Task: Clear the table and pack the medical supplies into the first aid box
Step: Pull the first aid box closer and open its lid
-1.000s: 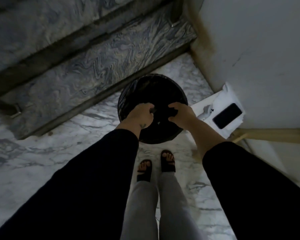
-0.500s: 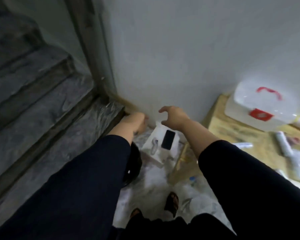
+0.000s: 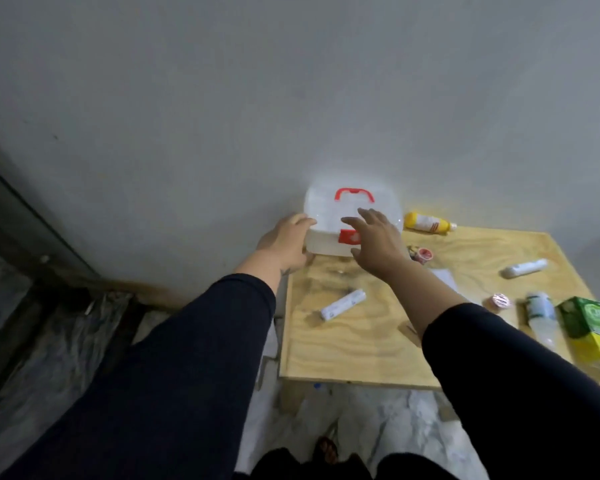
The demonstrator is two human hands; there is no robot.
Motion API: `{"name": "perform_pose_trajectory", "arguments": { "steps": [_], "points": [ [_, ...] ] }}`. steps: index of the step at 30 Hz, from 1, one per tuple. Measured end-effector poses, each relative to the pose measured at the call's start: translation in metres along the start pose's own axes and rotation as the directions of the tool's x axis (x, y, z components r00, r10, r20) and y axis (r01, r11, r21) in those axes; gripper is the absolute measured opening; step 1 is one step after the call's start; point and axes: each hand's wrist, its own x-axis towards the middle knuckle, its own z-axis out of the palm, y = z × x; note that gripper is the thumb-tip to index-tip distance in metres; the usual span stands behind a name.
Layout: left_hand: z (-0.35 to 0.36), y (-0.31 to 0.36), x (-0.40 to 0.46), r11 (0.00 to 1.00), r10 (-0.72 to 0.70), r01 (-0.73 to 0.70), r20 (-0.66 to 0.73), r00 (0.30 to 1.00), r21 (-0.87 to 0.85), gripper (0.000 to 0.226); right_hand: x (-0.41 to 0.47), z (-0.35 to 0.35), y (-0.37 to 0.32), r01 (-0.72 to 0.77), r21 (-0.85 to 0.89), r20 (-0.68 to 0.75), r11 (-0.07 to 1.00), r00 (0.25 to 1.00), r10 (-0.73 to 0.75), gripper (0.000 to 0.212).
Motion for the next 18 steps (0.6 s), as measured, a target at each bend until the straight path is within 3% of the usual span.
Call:
{"name": "perform_pose_trajectory", "arguments": {
  "steps": [7,18],
  "points": [
    [0.031,0.023,0.061,0.978,0.117,-0.099,-0.090,0.989,0.182,0.076,0.029,0.029,0.049,0.078,-0.140,-0.024,0.987,0.996,-0.082,0.073],
    [0.054,0.015,0.086,0.948,0.151,-0.082,-0.208,0.966,0.307,0.081,0.049,0.061,0.057,0.114,-0.257,-0.203,0.960,0.964,-0.169,0.080]
  ]
}}
